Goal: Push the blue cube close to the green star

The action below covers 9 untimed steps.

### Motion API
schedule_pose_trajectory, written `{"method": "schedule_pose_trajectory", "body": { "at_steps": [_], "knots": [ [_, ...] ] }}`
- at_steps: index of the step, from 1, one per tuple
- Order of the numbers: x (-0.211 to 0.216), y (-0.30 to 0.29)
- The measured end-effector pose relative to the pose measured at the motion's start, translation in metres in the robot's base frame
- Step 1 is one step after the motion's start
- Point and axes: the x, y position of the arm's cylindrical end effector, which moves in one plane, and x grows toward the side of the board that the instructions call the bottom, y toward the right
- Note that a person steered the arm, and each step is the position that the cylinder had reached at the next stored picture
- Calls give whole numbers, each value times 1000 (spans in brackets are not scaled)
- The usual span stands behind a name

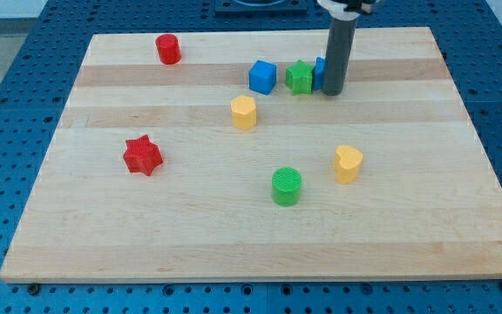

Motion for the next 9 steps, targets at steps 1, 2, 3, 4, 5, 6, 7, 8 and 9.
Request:
{"method": "schedule_pose_trajectory", "body": {
  "at_steps": [1,2,3,4,5,6,7,8,9],
  "knots": [
    [18,-11],
    [10,-21],
    [6,-33],
    [5,-44],
    [1,-50],
    [1,-52],
    [1,-52],
    [0,-52],
    [-2,-52]
  ]
}}
